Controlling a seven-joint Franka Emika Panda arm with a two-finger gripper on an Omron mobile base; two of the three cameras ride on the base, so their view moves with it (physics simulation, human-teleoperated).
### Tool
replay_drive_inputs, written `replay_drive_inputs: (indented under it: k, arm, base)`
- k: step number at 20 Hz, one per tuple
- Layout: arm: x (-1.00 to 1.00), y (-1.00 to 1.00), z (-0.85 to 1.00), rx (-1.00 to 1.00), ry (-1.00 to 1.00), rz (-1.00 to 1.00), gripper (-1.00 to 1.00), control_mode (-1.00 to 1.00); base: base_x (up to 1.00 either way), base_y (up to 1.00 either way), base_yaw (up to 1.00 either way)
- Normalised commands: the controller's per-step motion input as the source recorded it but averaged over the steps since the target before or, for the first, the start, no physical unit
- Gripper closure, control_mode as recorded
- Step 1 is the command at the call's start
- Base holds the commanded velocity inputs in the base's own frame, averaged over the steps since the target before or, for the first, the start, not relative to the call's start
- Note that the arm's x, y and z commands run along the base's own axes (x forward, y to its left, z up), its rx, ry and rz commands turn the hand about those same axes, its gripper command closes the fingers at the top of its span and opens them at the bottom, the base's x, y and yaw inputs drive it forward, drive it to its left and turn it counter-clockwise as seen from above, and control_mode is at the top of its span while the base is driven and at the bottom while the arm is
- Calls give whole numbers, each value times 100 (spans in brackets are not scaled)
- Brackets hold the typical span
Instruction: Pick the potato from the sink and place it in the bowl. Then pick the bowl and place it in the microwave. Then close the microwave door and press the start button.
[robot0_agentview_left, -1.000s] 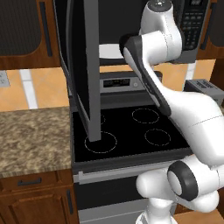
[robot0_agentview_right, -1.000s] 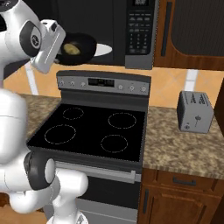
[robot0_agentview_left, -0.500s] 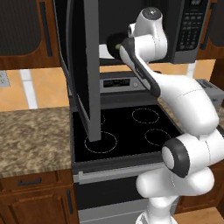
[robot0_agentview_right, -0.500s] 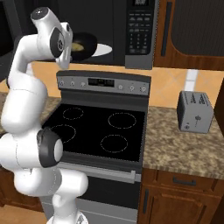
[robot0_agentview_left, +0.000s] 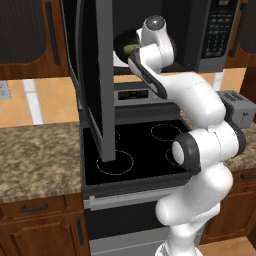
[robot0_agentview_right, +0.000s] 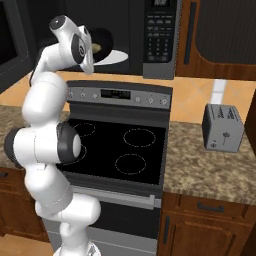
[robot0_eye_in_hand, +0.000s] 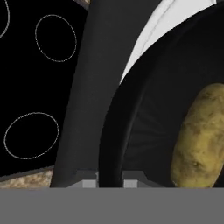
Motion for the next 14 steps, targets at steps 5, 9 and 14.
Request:
replay_drive_inputs:
  k: [5,9,14]
  arm:
    - [30,0,4,-3,-3,0,-100,-100]
    - [-73,-1,8,3,-11,-3,-100,-100]
    - [-100,-11,-49,14,-4,-7,-100,-100]
  base:
    - [0,0,0]
    - [0,0,0]
    - [0,0,0]
